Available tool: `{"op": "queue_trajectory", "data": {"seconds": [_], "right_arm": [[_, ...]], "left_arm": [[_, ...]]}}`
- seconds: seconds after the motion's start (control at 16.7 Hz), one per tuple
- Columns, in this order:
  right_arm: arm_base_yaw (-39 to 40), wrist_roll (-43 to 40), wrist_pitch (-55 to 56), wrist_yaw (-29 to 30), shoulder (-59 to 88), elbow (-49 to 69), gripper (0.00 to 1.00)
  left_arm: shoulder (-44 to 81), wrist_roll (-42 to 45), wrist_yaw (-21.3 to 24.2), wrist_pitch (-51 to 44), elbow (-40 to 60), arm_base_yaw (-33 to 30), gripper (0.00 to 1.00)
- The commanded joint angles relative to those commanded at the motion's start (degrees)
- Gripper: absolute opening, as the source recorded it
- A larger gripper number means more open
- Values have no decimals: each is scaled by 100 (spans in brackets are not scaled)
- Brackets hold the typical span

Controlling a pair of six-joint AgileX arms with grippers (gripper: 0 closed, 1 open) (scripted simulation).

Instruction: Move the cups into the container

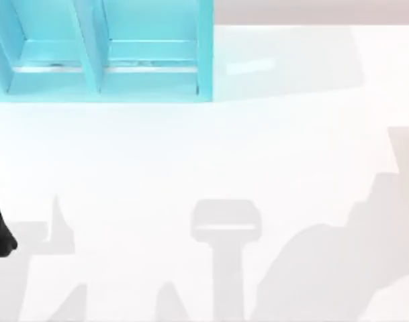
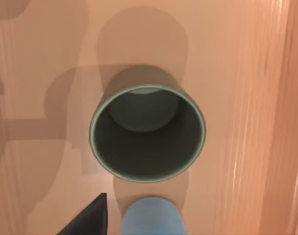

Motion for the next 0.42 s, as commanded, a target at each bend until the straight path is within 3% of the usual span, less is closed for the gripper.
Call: {"op": "queue_trajectory", "data": {"seconds": [0.42], "right_arm": [[18, -22, -1398, -14, 59, 1441, 100]], "left_arm": [[0, 0, 0, 0, 0, 0, 100]]}}
